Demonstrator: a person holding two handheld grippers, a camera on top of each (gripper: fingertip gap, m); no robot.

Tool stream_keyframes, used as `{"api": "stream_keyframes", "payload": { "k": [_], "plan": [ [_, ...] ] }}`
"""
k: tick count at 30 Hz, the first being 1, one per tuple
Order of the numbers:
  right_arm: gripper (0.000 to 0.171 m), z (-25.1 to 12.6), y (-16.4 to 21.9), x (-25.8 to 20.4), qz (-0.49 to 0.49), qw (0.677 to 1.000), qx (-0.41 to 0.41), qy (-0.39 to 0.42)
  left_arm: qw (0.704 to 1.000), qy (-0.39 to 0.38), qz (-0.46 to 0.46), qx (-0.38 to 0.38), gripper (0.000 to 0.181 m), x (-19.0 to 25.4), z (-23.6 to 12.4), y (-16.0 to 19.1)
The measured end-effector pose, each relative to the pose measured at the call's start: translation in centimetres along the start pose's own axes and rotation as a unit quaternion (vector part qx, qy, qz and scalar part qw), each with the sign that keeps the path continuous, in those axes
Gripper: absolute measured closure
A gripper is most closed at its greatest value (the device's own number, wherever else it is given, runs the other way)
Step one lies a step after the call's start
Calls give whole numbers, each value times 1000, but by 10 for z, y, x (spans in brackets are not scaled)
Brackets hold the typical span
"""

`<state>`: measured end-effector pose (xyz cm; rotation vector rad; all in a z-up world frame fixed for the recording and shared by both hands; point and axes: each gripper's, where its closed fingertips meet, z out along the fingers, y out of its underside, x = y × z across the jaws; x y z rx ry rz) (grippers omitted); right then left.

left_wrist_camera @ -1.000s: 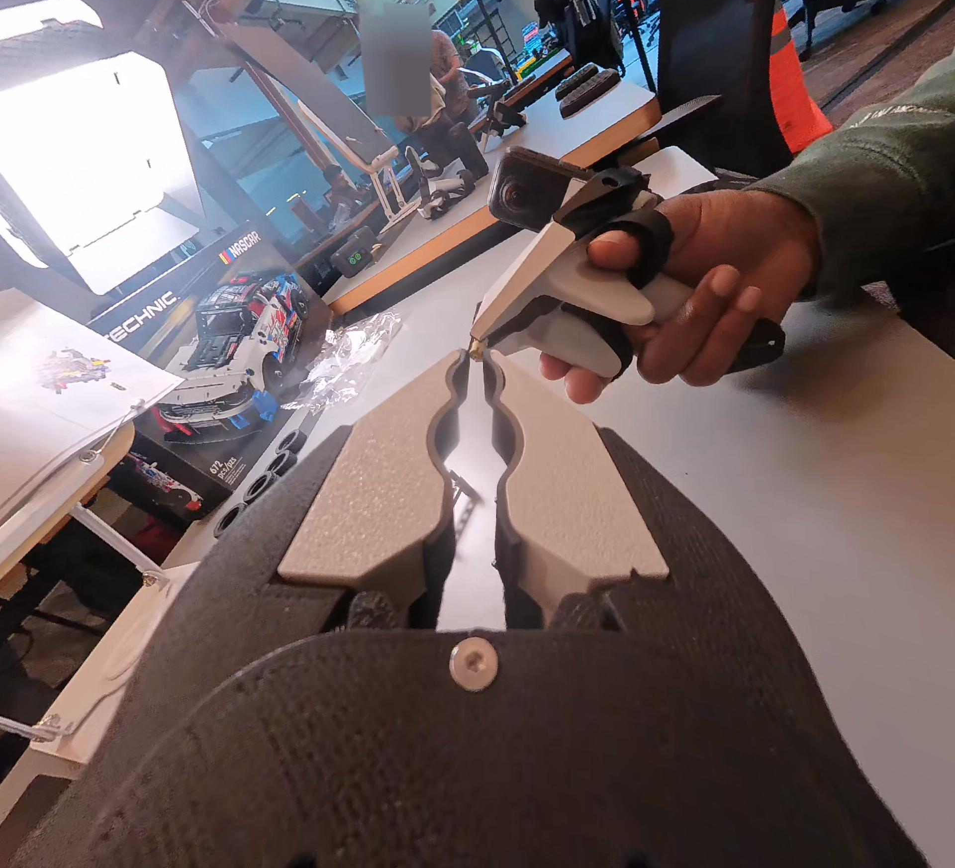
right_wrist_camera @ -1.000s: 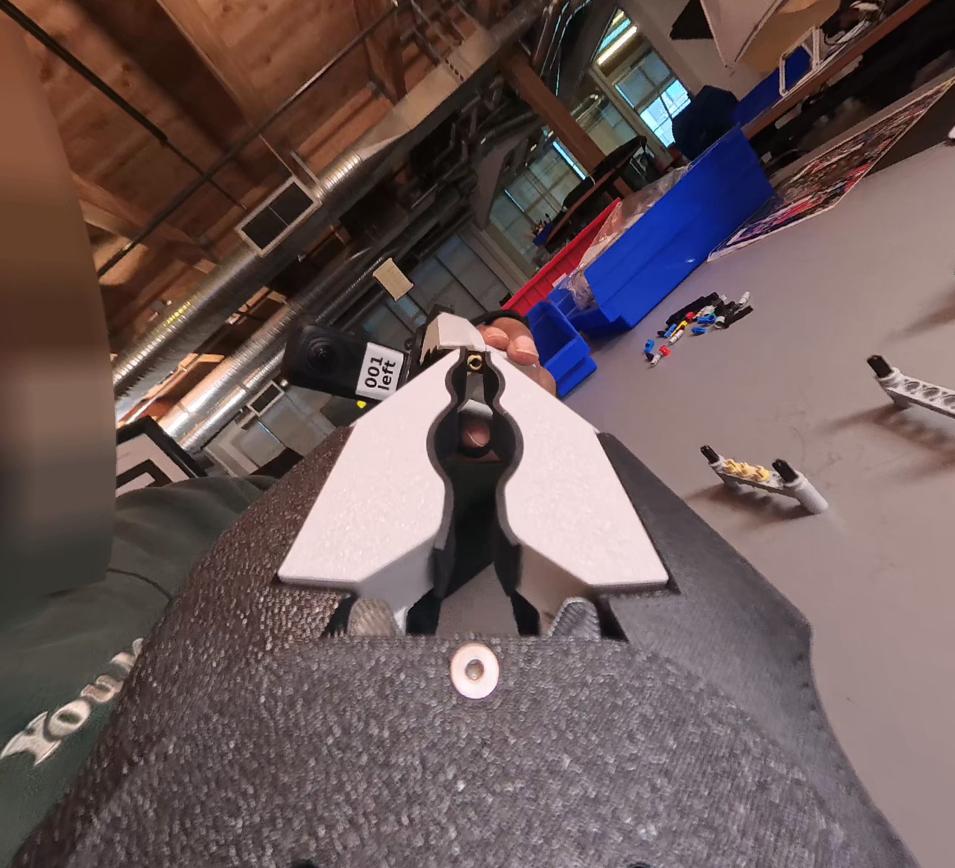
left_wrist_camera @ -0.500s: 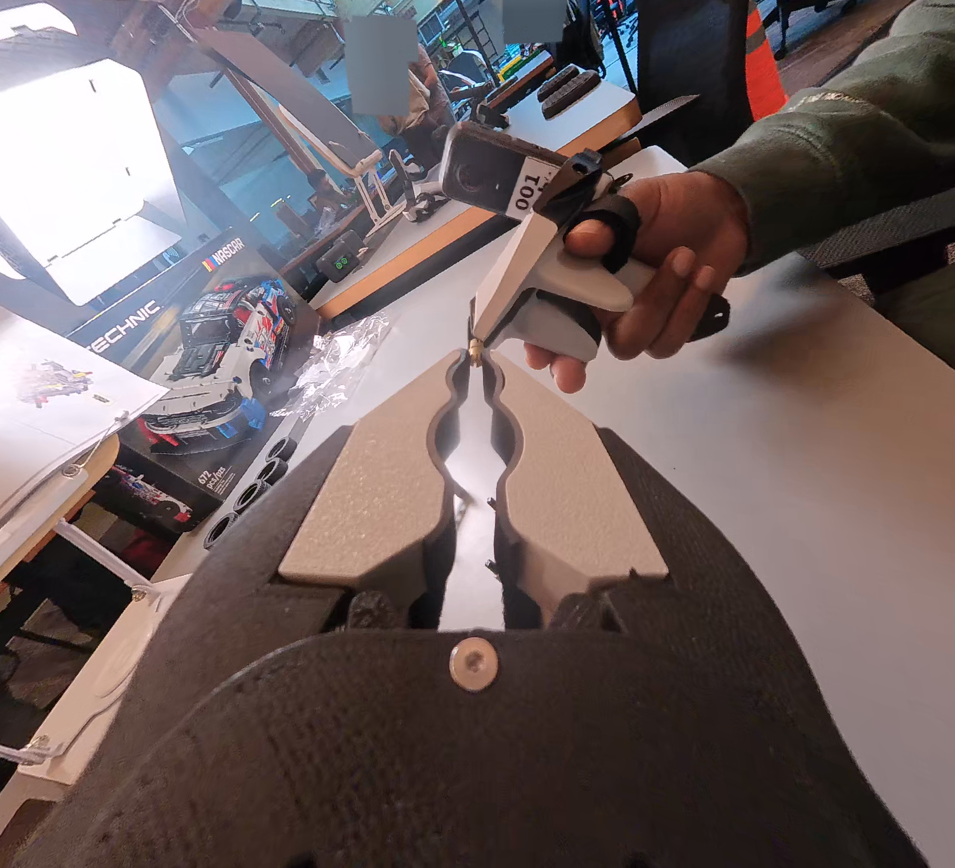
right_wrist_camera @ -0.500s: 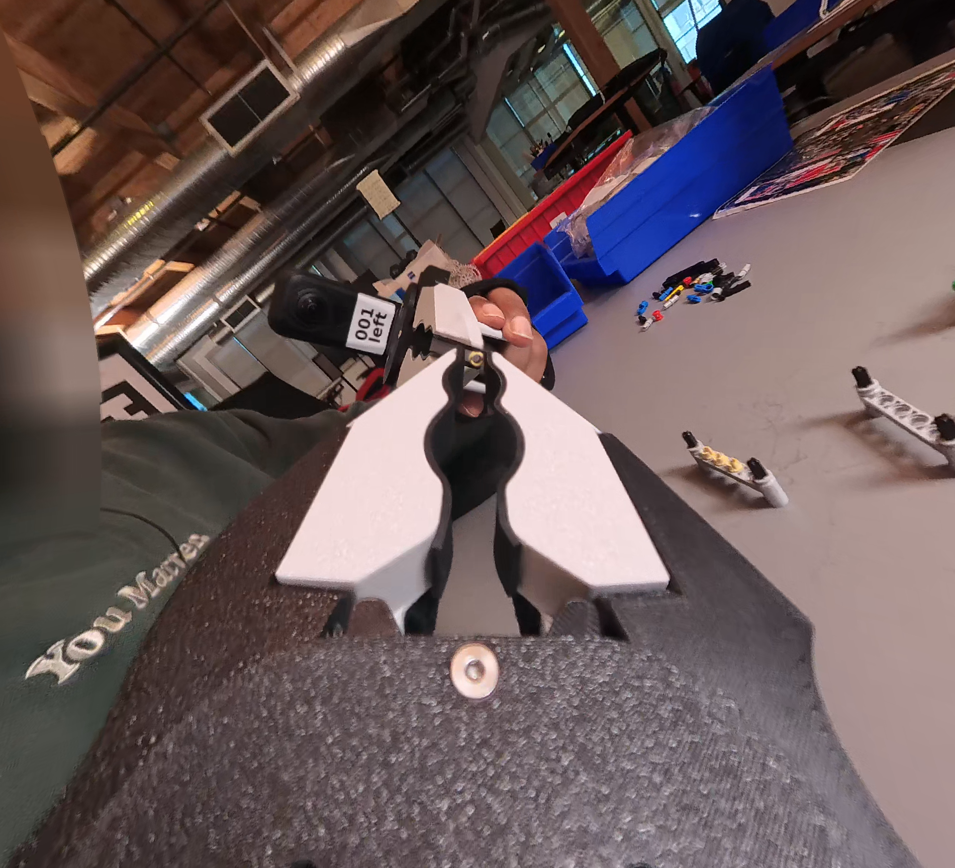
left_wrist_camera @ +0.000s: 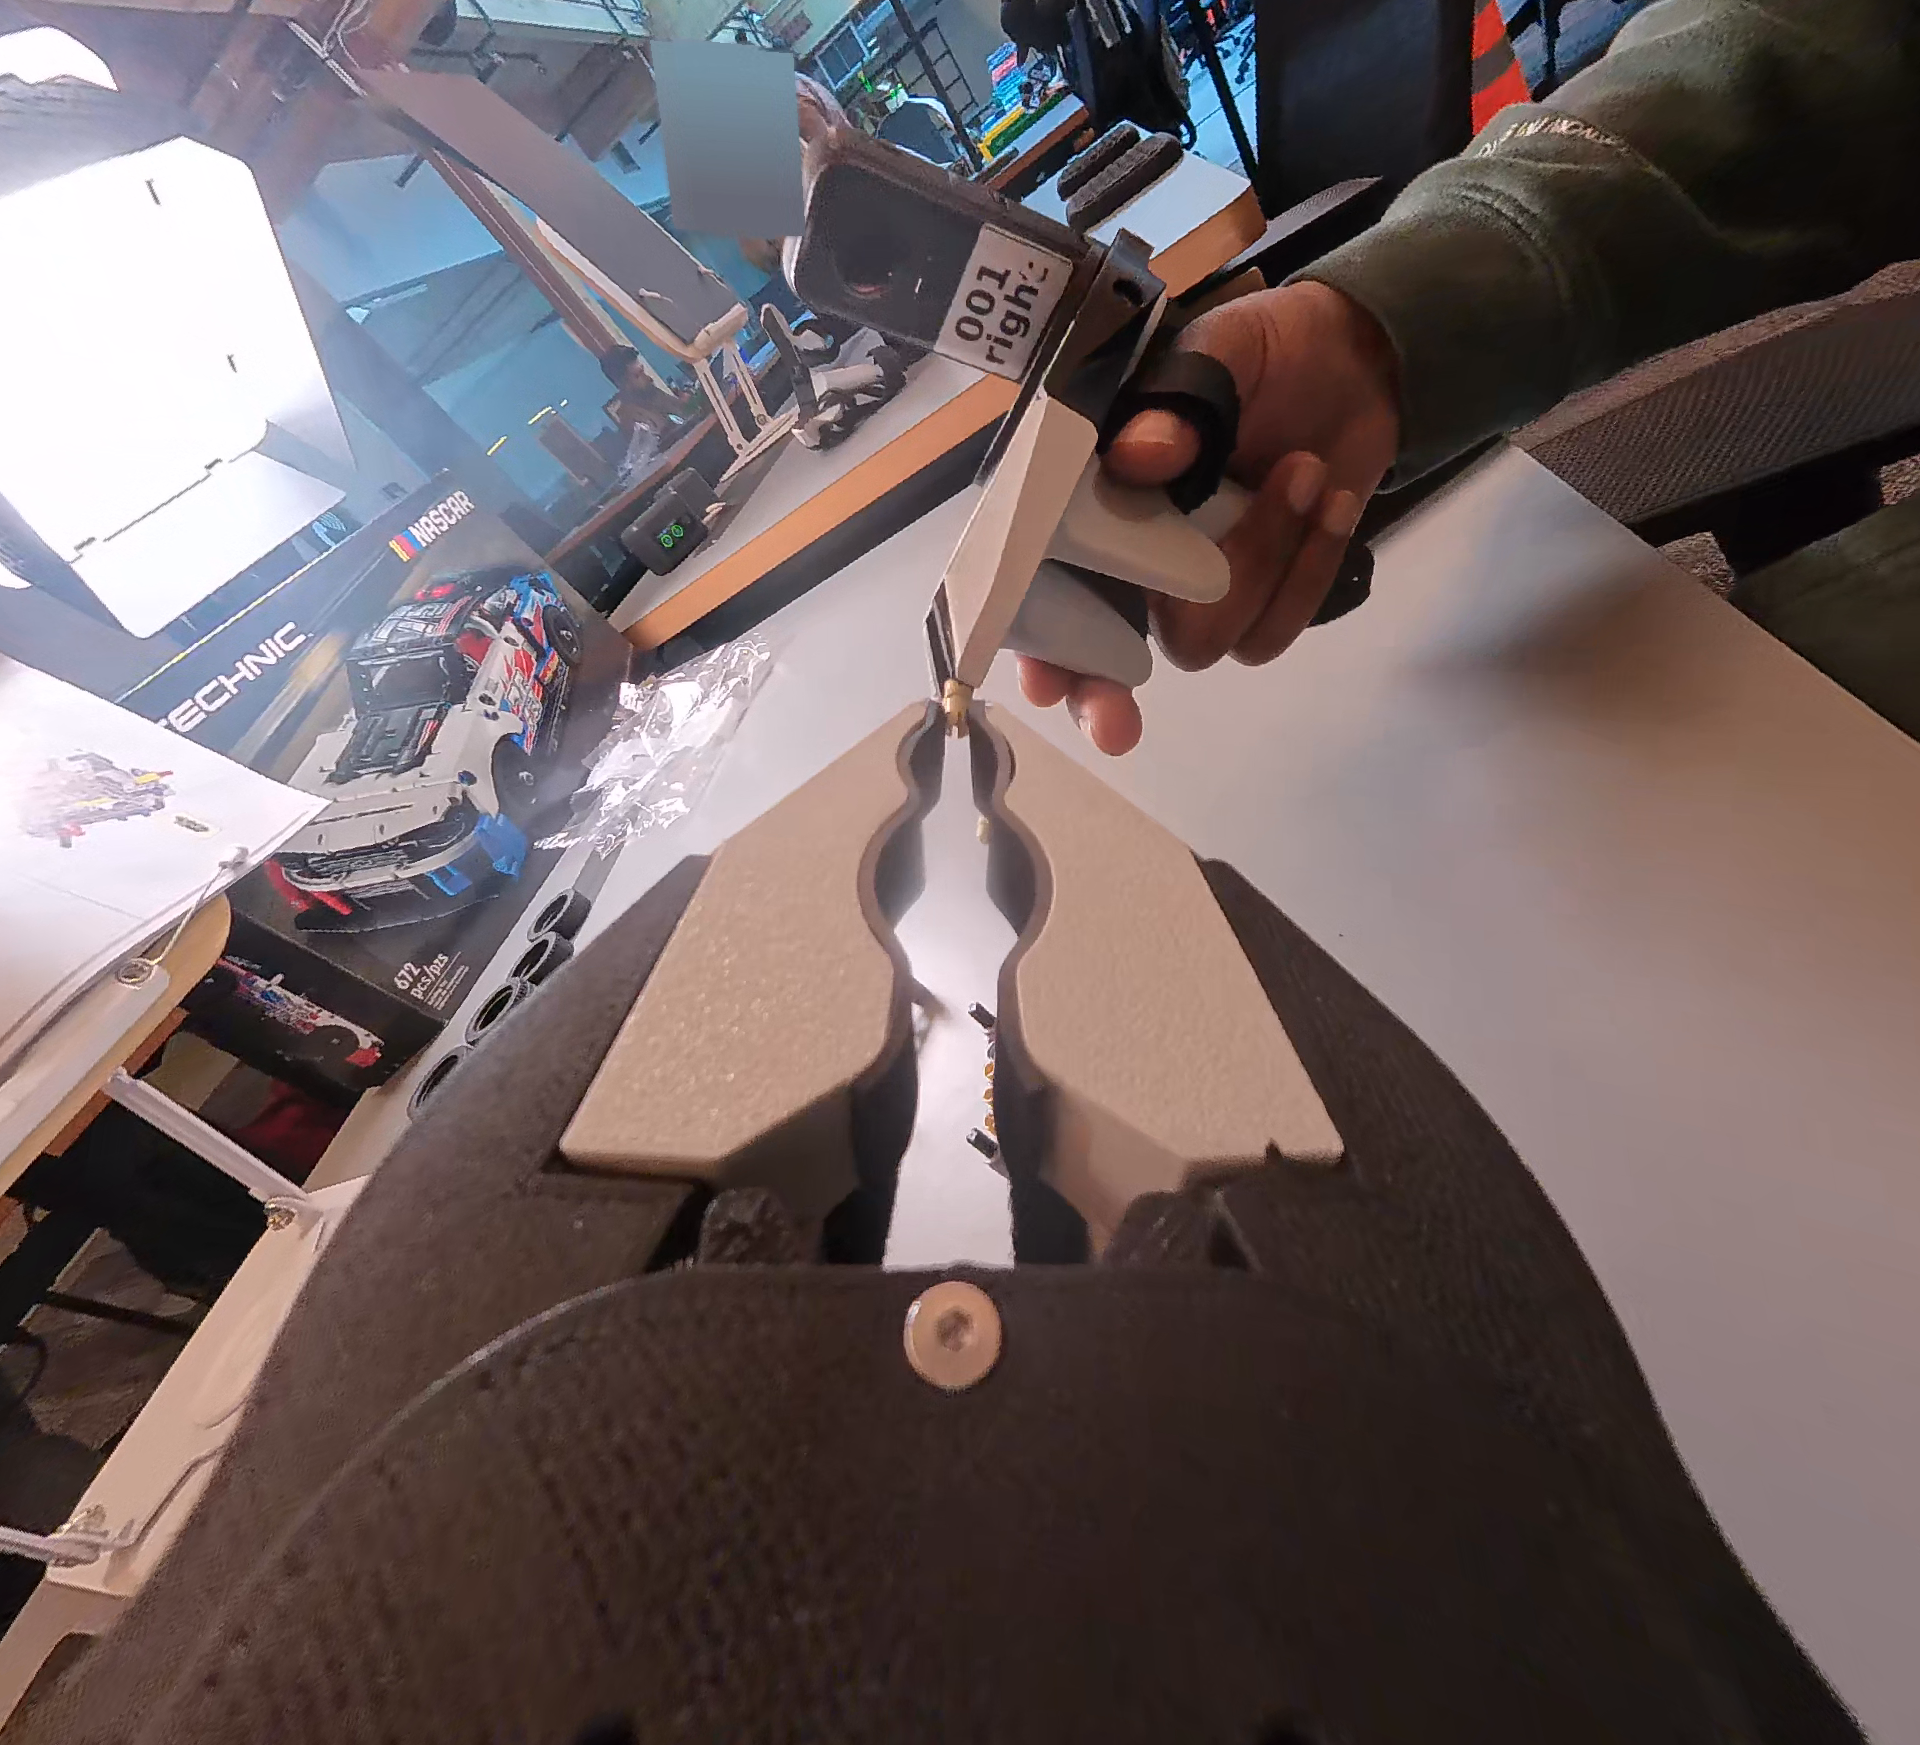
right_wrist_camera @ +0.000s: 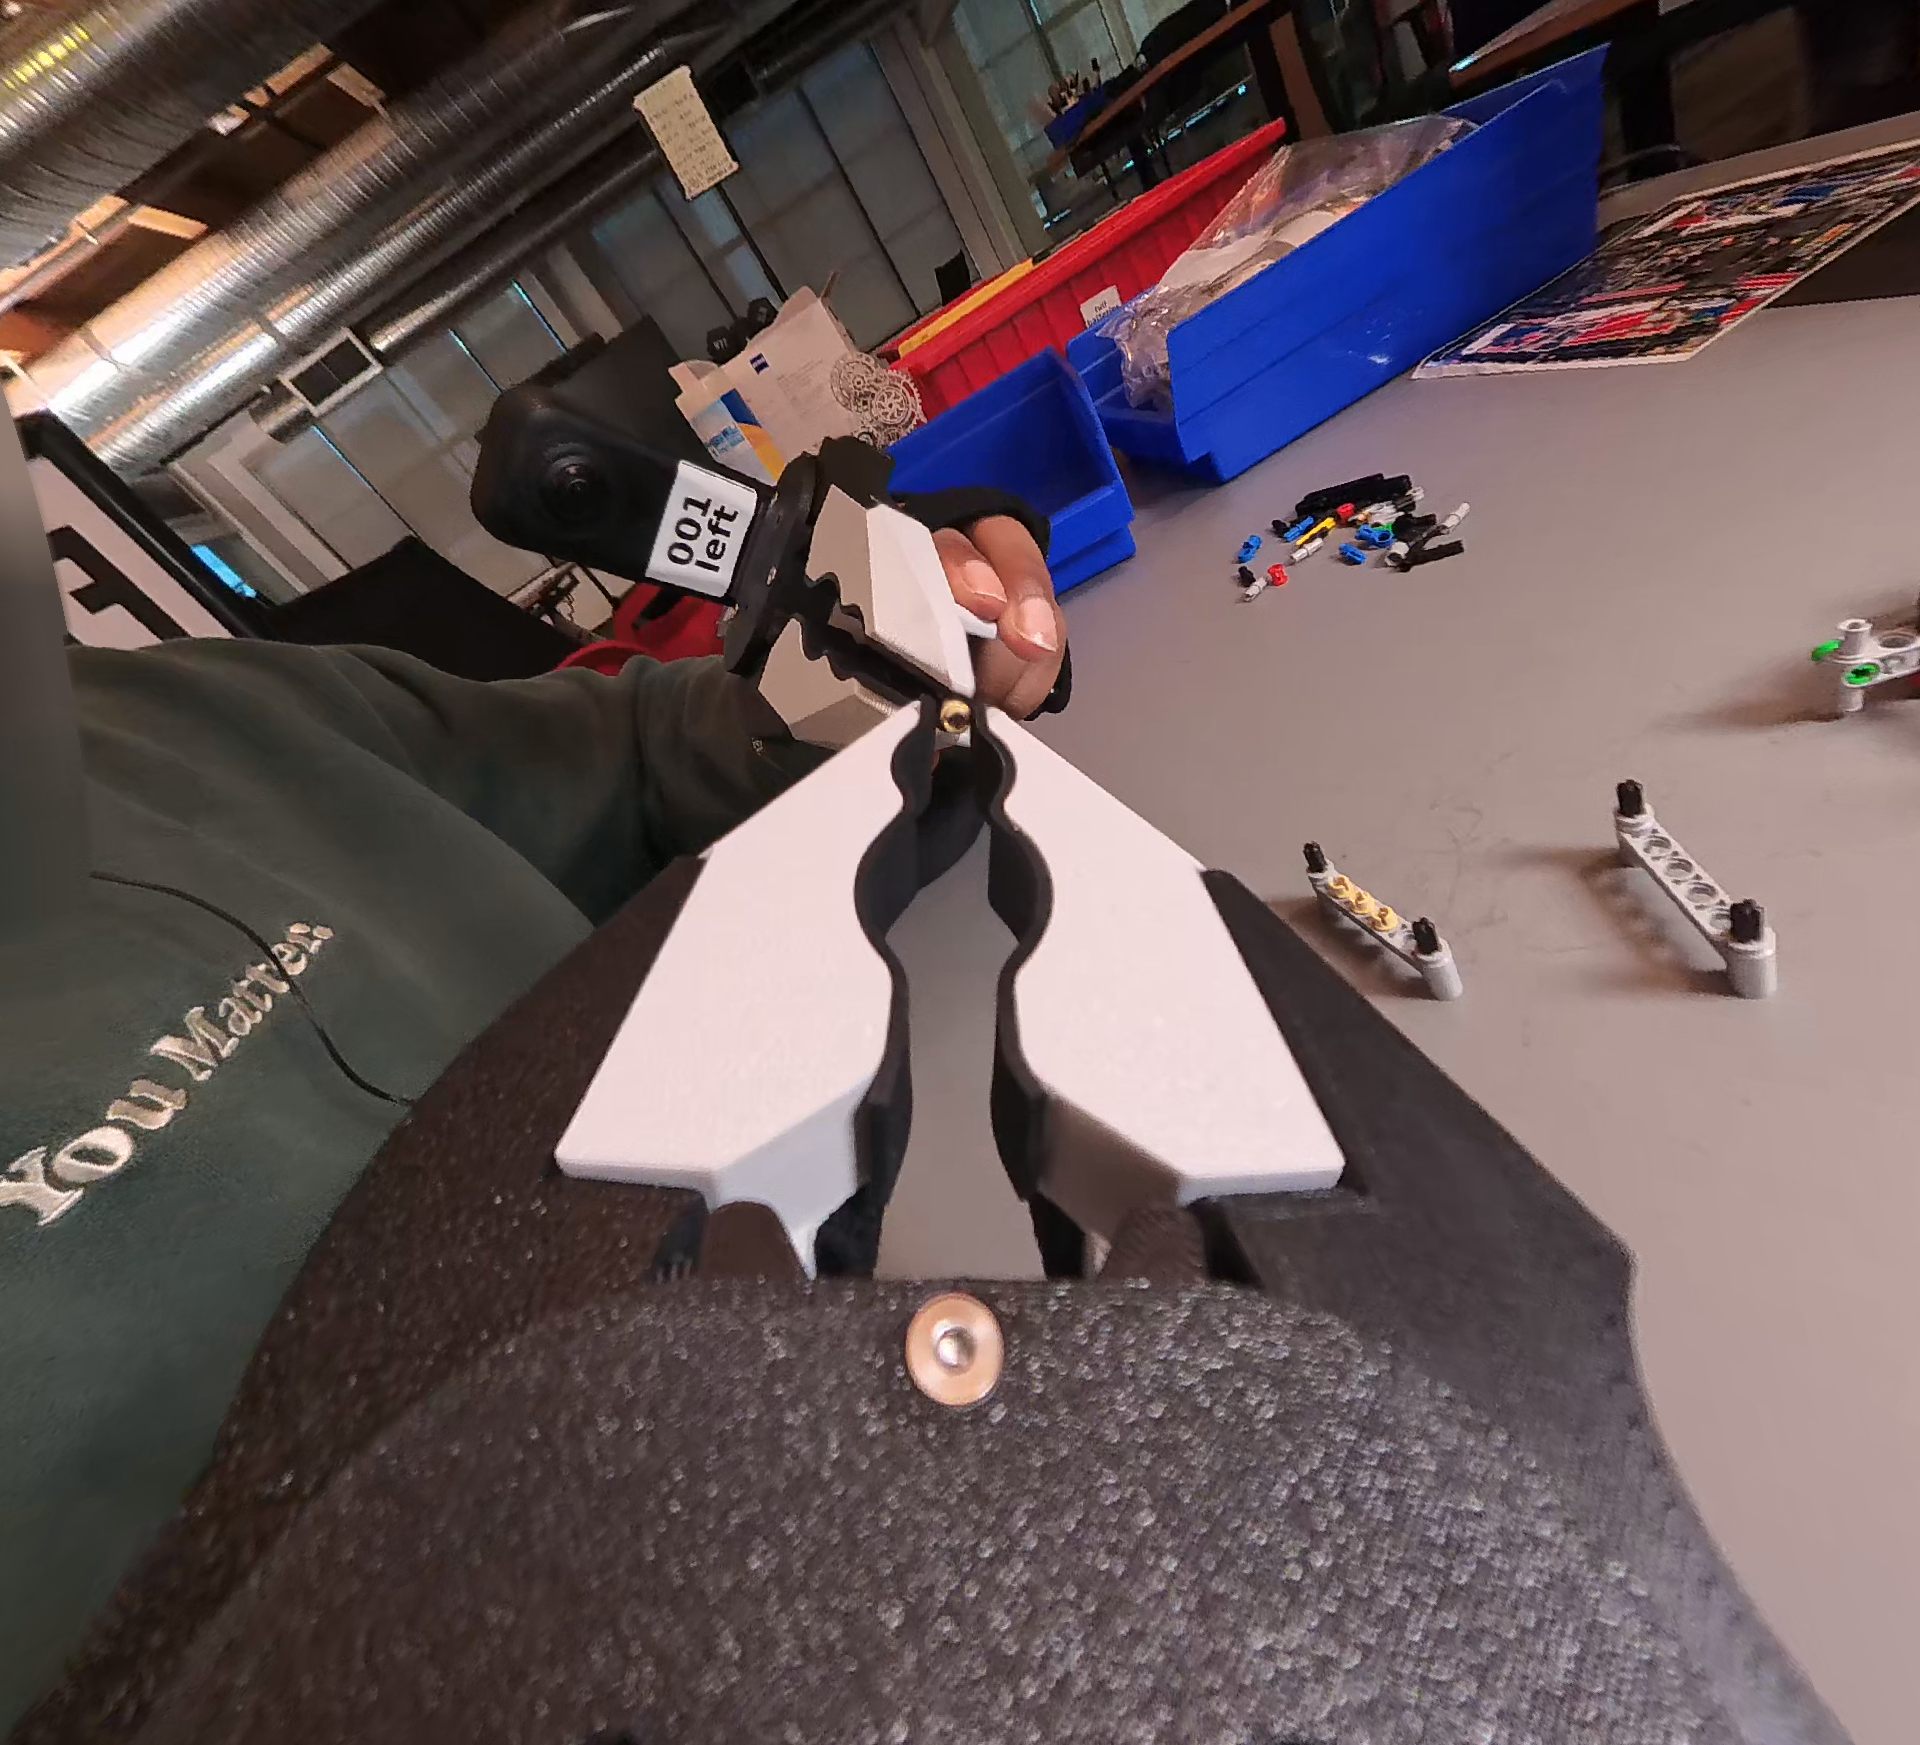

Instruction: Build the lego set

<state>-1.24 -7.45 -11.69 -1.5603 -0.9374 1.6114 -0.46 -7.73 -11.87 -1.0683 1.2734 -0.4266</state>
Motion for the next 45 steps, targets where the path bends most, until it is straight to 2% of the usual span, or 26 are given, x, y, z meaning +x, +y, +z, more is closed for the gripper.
{"api": "stream_keyframes", "payload": {
  "k": [11, 13, 15, 17, 19, 22, 25, 28, 31, 45],
  "plan": [
    [168, 1, 2, 7, -40, 998, -39, 23, 1000, 3, -17, -13, 178, -1, 1, 7],
    [169, 1, 4, 16, -79, 992, -84, 47, 997, 13, -67, -36, 167, -5, 3, 21],
    [169, 1, 9, 33, -141, 974, -161, 80, 987, 19, -137, -88, 160, -14, 4, 48],
    [169, -1, 16, 55, -211, 938, -254, 107, 967, 39, -211, -140, 156, -15, 2, 76],
    [168, 1, 26, 70, -242, 904, -338, 99, 946, 65, -262, -178, 152, -9, 0, 99],
    [169, 8, 41, 81, -276, 857, -430, 69, 925, 100, -279, -236, 149, 8, -1, 124],
    [169, 12, 50, 92, -301, 814, -494, 57, 918, 109, -263, -276, 152, 16, 2, 138],
    [169, 11, 56, 102, -315, 780, -537, 55, 918, 106, -252, -286, 162, 16, 5, 141],
    [169, 11, 58, 106, -321, 768, -552, 50, 919, 107, -251, -286, 175, 15, 4, 142],
    [169, 11, 67, 112, -347, 719, -601, 33, 919, 115, -250, -284, 175, 16, 4, 142]
  ]
}}
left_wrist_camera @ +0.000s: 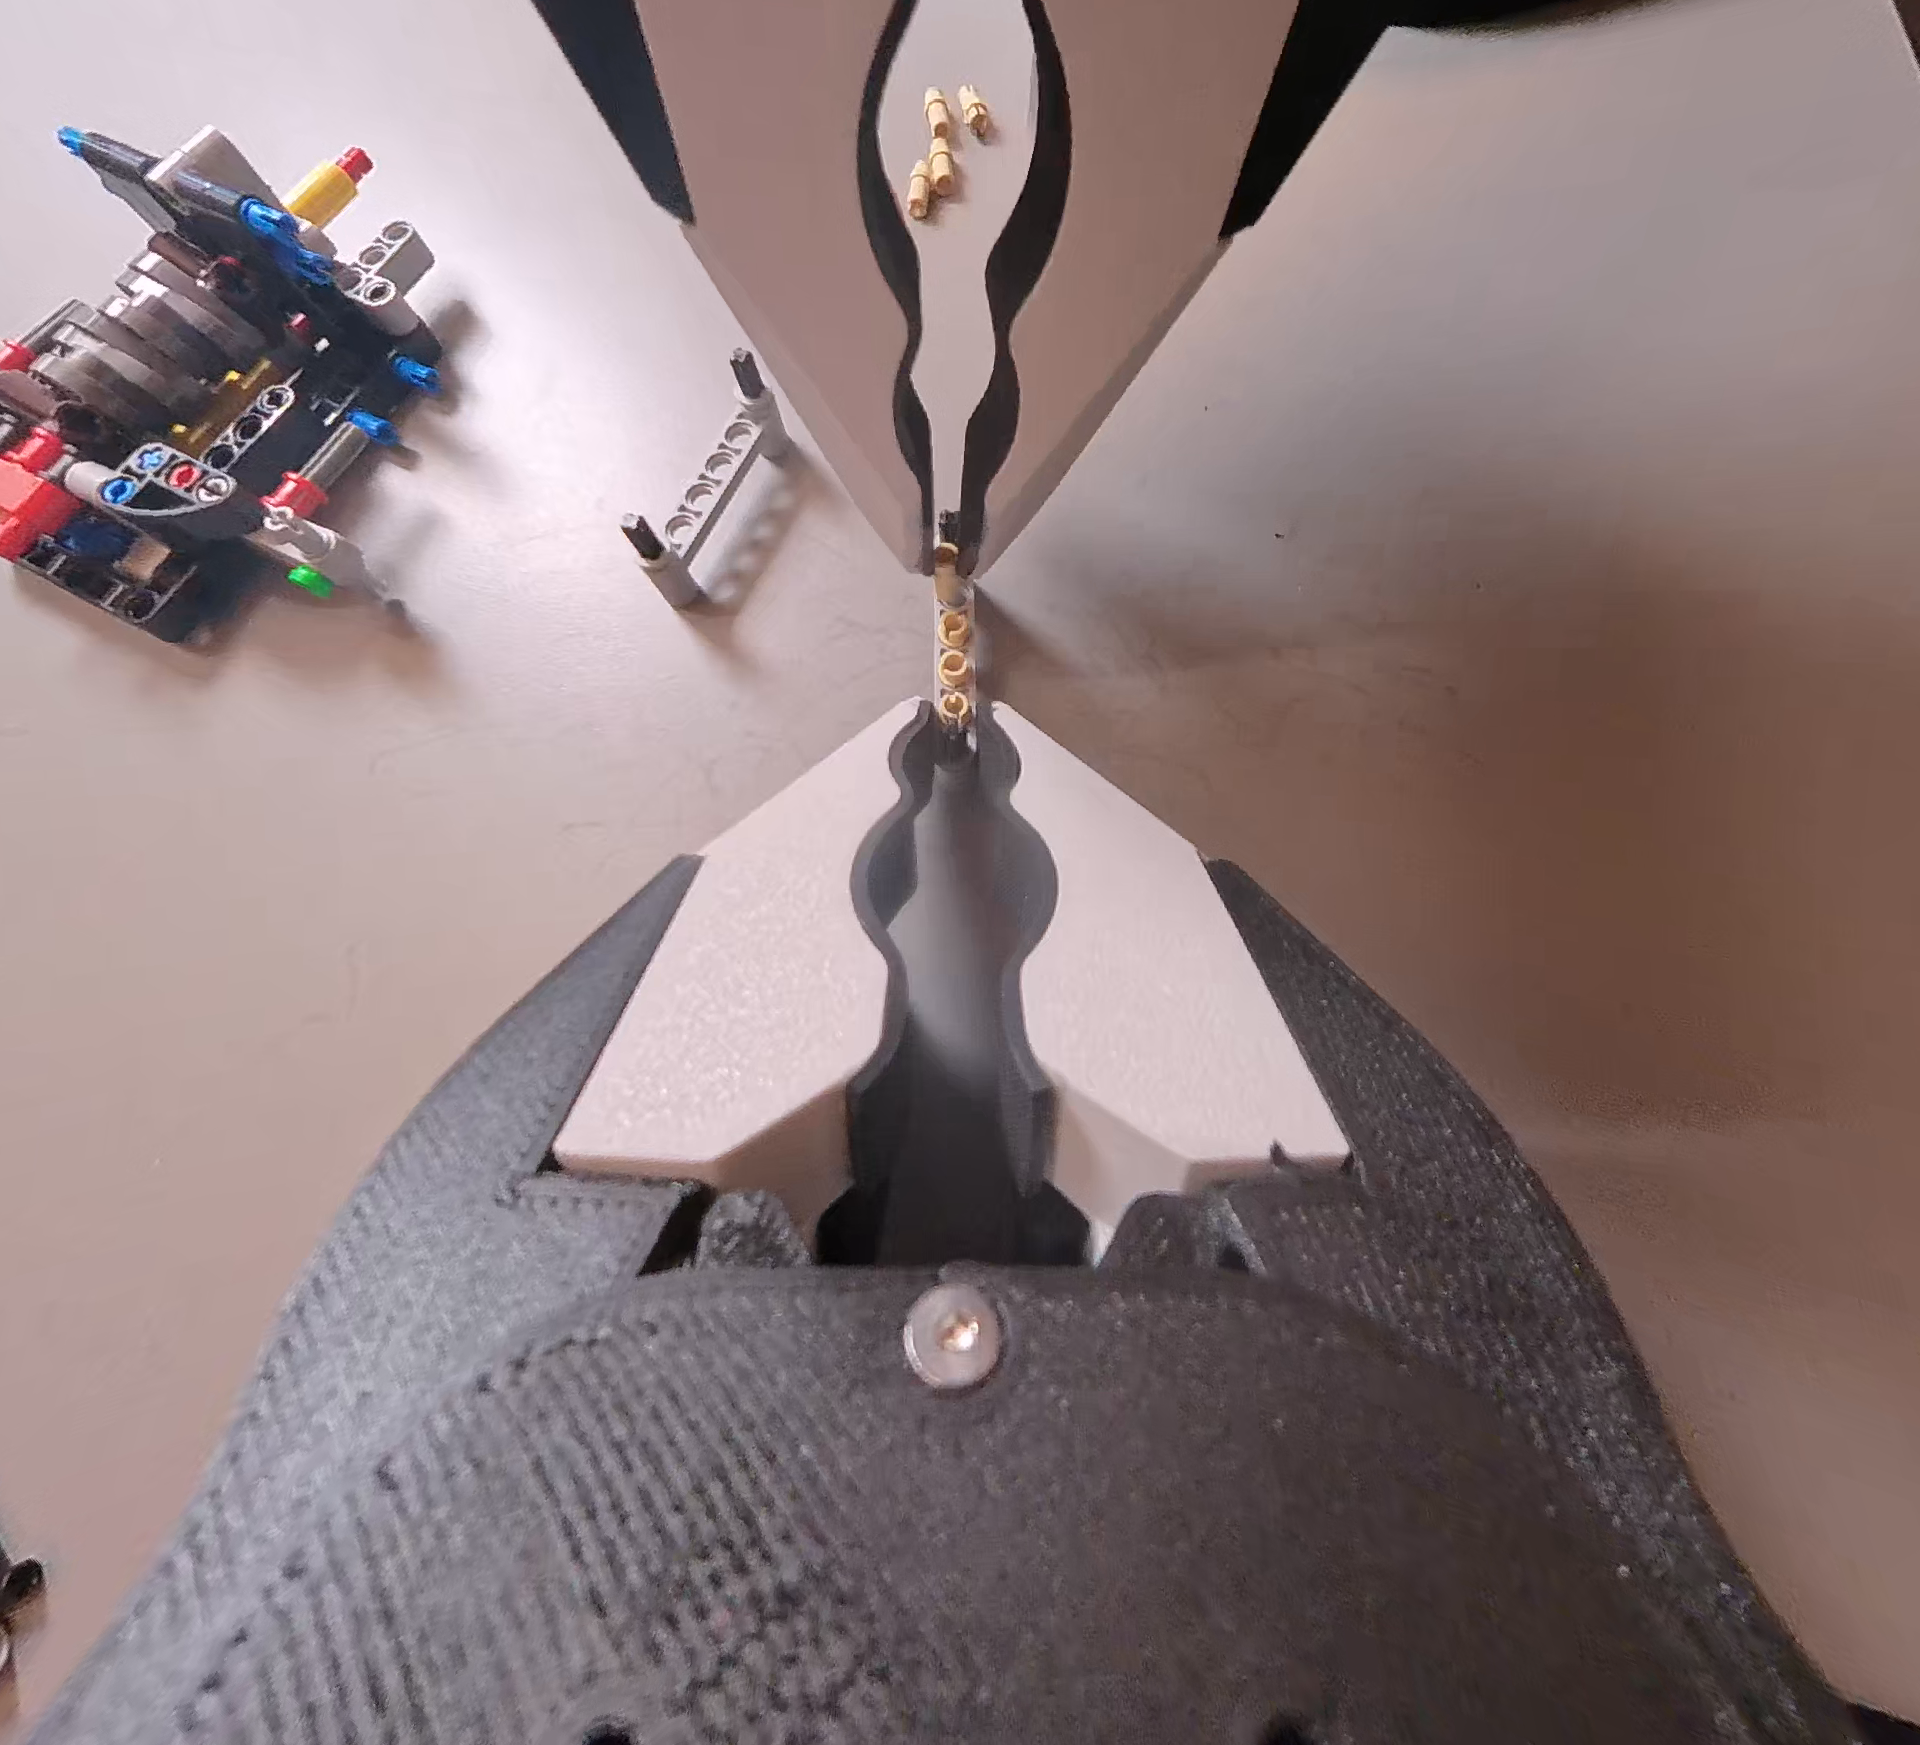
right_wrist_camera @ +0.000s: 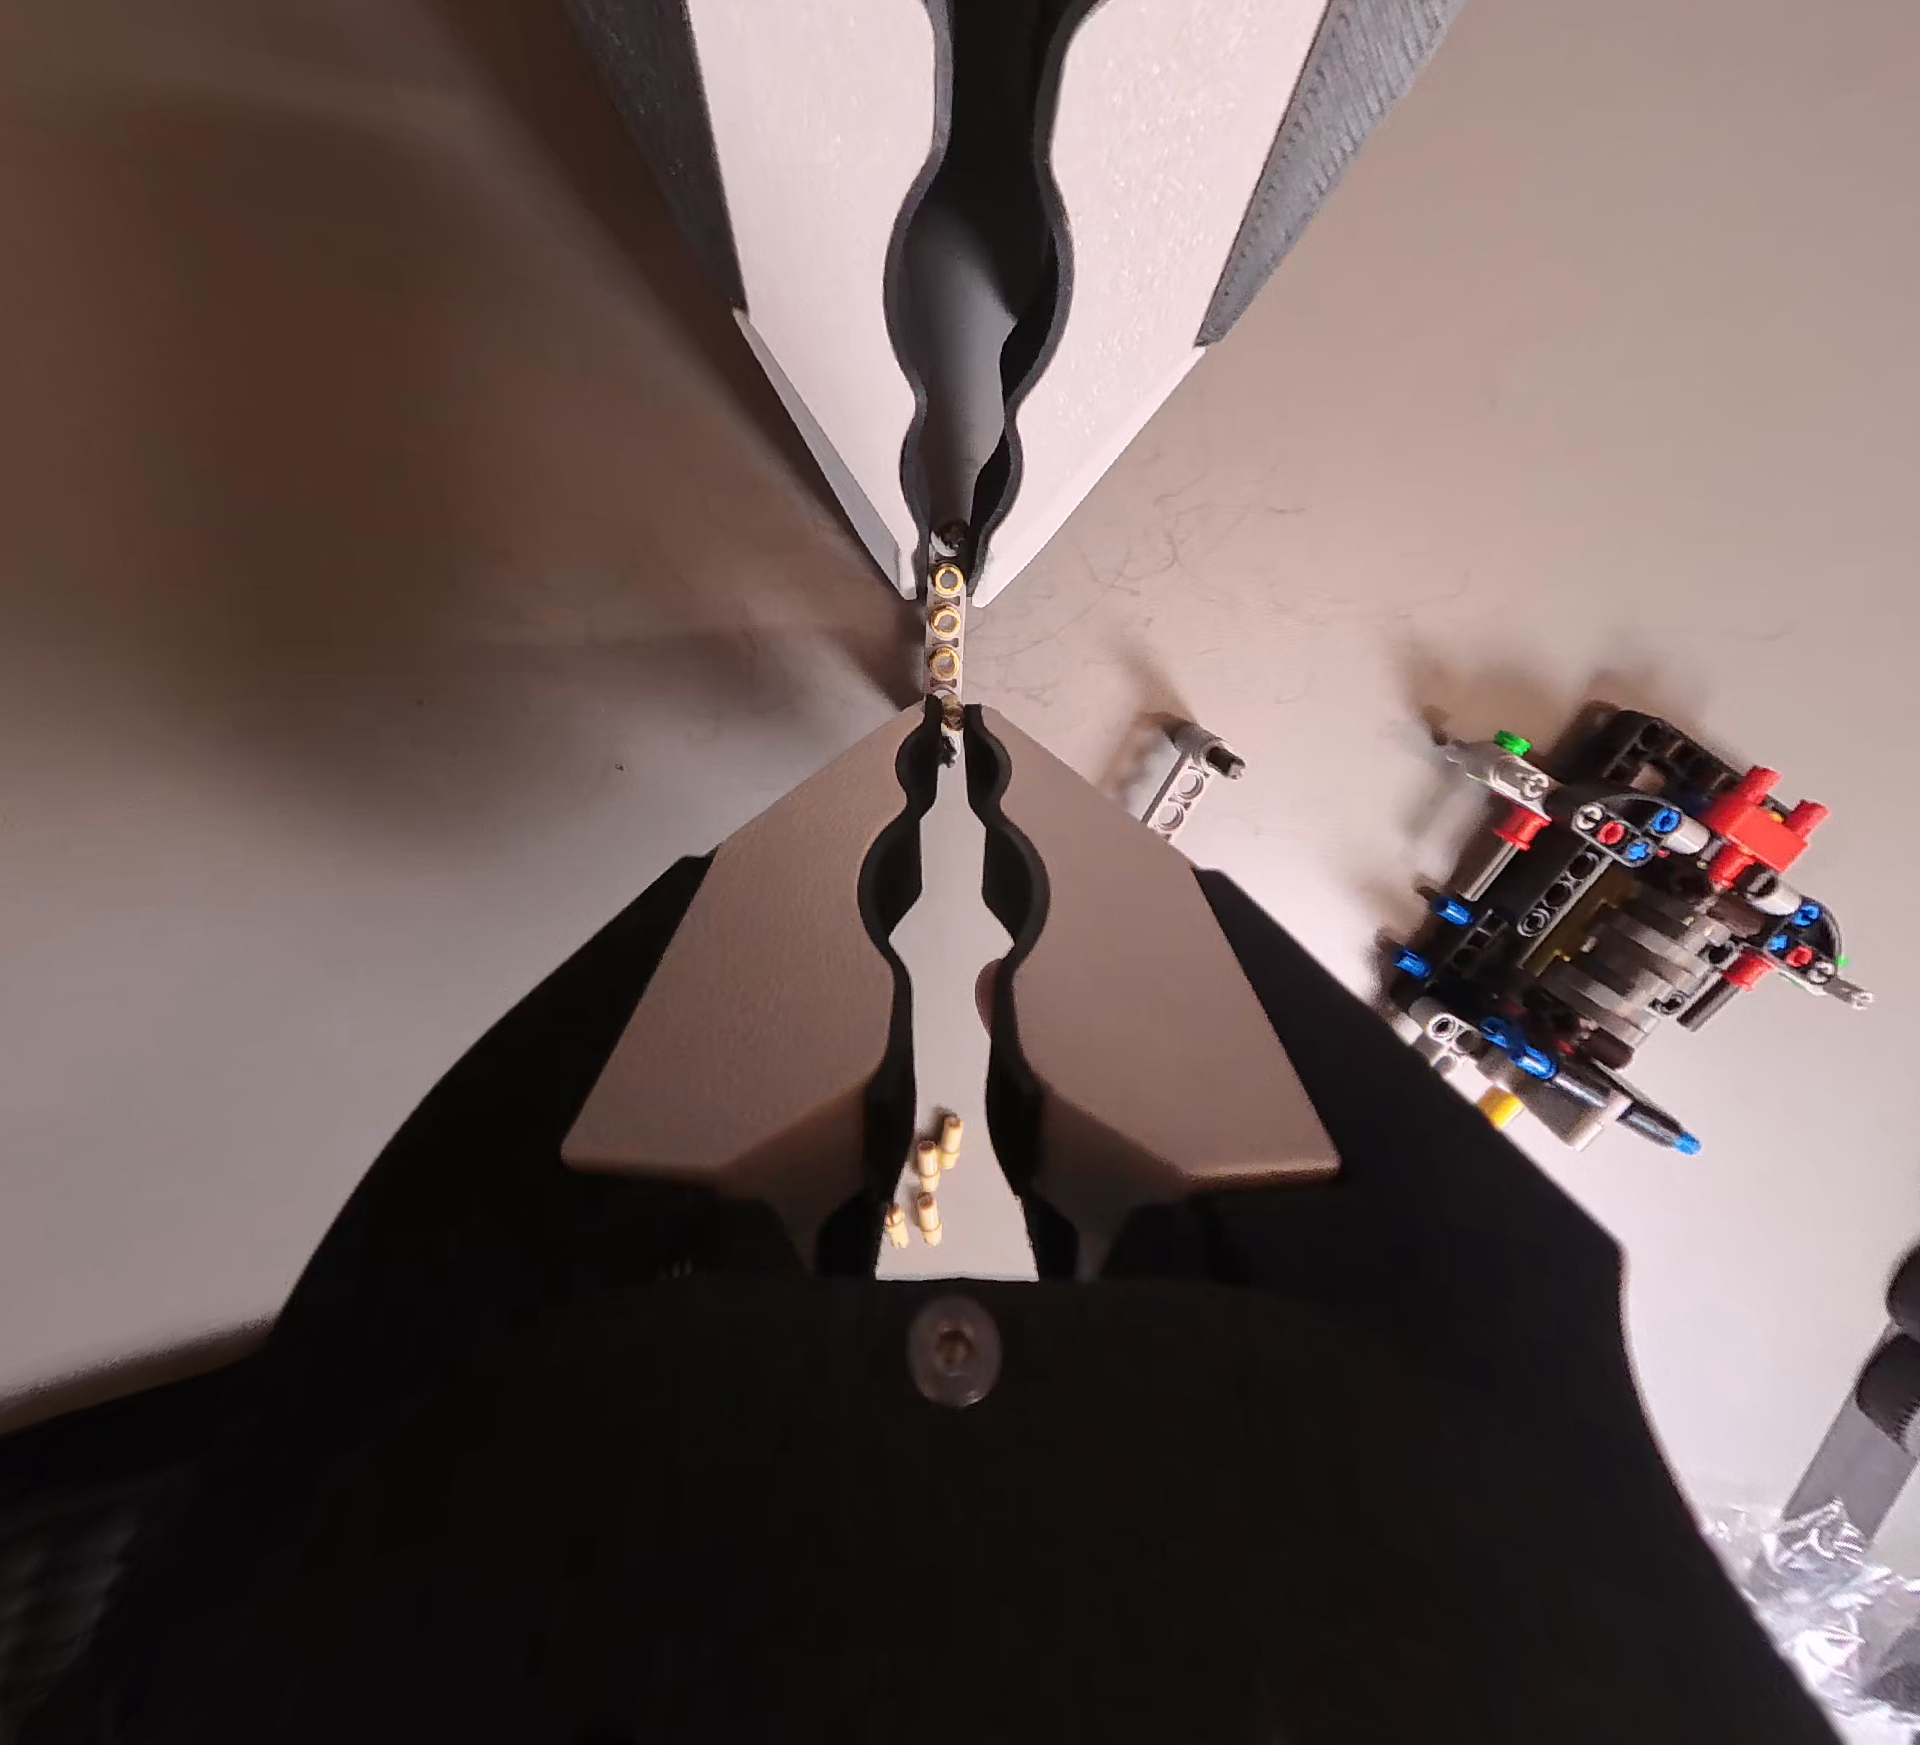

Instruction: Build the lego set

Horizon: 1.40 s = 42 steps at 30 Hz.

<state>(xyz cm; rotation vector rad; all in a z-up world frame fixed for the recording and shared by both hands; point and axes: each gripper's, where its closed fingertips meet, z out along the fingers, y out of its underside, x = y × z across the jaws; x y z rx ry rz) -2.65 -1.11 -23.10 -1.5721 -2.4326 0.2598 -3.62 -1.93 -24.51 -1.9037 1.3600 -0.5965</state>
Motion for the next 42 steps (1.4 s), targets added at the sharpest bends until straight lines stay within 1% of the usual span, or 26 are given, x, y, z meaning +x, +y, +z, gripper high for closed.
{"api": "stream_keyframes", "payload": {
  "k": [12, 18, 25, 29, 34, 42],
  "plan": [
    [169, 1, 0, -1, -33, 999, -24, -10, 1000, 5, -2, 0, 175, 0, 0, 0],
    [169, 1, -1, -4, -72, 996, -43, -16, 1000, 8, 3, 1, 175, 1, -1, 0],
    [169, 2, -2, -2, -91, 995, -36, -12, 1000, 15, -5, 1, 175, 0, -1, 1],
    [168, 4, -5, -4, -111, 994, -17, -9, 1000, 20, -7, 2, 175, 1, -1, 1],
    [168, 3, -4, -4, -129, 991, -28, -4, 1000, 25, -8, 2, 175, 1, -1, 1],
    [168, 3, -1, -5, -135, 990, -19, -23, 1000, 30, -2, 2, 175, 2, -1, 1]
  ]
}}
